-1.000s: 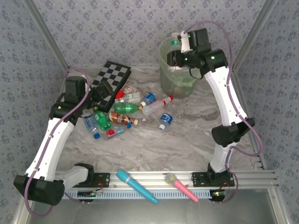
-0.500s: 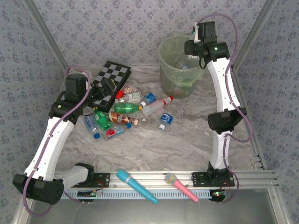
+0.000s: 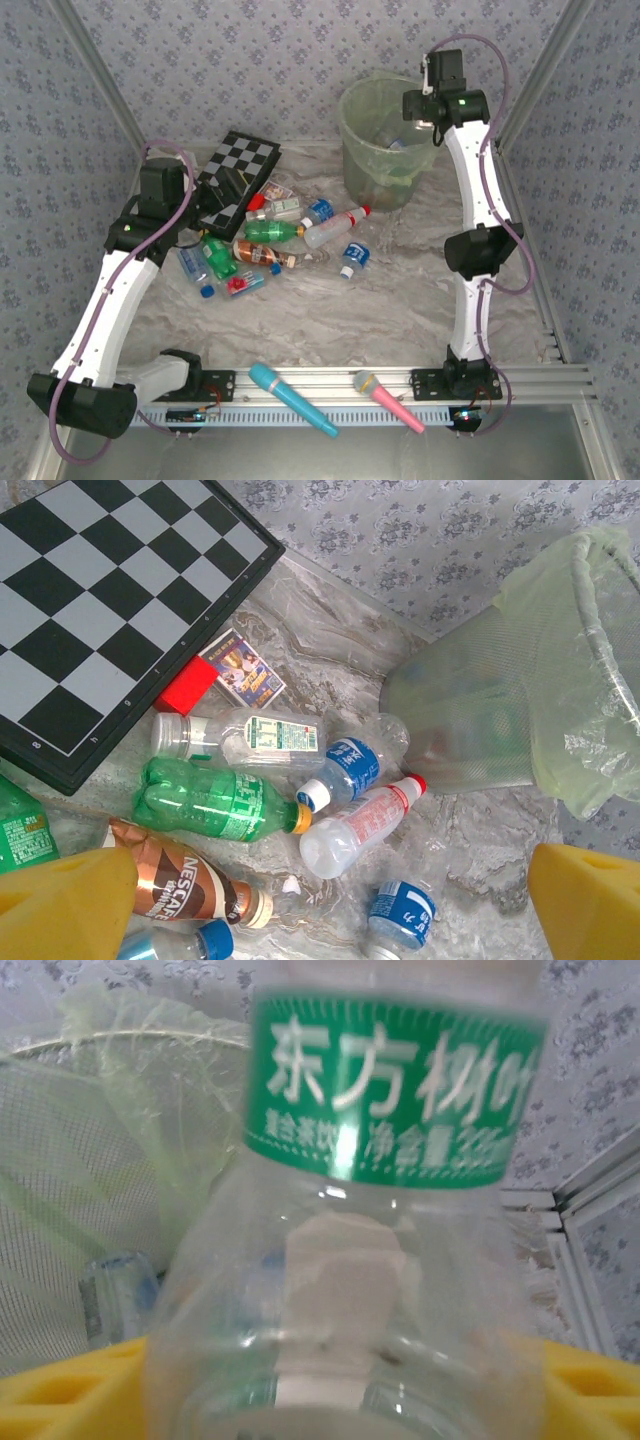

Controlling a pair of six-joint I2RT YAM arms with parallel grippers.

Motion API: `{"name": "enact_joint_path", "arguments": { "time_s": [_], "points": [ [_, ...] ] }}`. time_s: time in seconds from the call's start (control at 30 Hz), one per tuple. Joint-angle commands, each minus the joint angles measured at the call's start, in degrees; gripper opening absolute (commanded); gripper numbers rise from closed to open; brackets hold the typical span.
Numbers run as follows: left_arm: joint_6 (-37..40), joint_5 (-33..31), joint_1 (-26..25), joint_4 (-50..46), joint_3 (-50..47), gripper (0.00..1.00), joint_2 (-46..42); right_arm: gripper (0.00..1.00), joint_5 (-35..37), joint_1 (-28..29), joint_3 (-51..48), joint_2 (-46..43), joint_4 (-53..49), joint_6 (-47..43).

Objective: Put the plastic bottles in the bin

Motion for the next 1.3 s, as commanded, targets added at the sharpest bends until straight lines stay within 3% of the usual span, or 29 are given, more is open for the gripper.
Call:
{"name": "enact_joint_path", "arguments": {
  "time_s": [0.0, 0.4, 0.67, 1.07, 1.27],
  "points": [
    [0.5, 0.6, -0.3, 1.1, 1.7, 1.0, -0.3, 1.0, 1.4, -0.1, 2.0, 0.1, 0.7, -0.4],
    [0.7, -0.1, -0.3, 0.4, 0.9, 1.0, -0.3, 1.0, 0.7, 2.3, 0.4, -3.0, 0.6, 0.4],
    [0.5, -4.2, 0.0, -2.5, -3.0, 1.0, -2.3, 1.0, -0.2, 5.6, -1.7, -5.4, 0.2, 0.8],
    [-4.5, -11.5, 2.3, -13.1, -11.7, 1.0, -8.7, 1.0, -1.4, 13.6, -7.6, -10.1, 0.1, 1.2],
    [-7.6, -12.1, 3.1, -16.9, -18.1, 0.94, -11.9, 1.0, 0.5, 19.1, -17.7, -15.5, 5.7, 0.2]
  ]
}}
